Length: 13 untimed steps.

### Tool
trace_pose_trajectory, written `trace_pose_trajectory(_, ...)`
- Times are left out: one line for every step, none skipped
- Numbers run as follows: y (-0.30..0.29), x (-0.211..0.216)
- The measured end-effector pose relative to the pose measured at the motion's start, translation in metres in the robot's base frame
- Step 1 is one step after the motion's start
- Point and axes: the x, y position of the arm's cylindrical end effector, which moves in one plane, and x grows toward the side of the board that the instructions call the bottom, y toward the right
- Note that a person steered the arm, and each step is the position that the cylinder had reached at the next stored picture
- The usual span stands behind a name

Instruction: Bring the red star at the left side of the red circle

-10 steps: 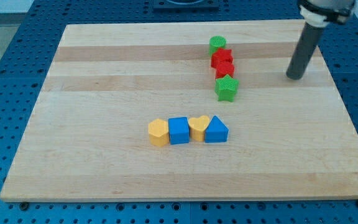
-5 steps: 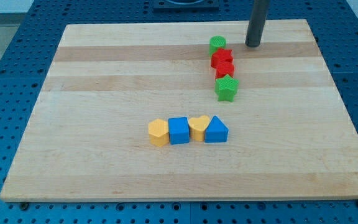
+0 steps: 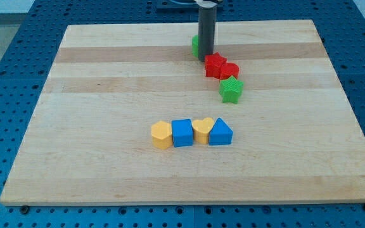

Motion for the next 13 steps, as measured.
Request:
trace_pose_trajectory(-0.003,0.003)
trace_pose_trajectory(-0.003,-0.001)
trace_pose_trajectory(0.004,-0.02)
trace_pose_trajectory(0.02,-0.026)
trace_pose_trajectory(0.046,-0.024)
trace_pose_trajectory(0.053,-0.013)
trace_pose_trajectory(0.038,0.003)
trace_pose_trajectory(0.017,0.015)
trace_pose_trajectory(0.006,0.027)
trace_pose_trajectory(0.006,0.028)
trace_pose_trajectory(0.003,0.028)
trace_pose_trajectory(-0.01,0.027)
trace_pose_trajectory(-0.028,0.027)
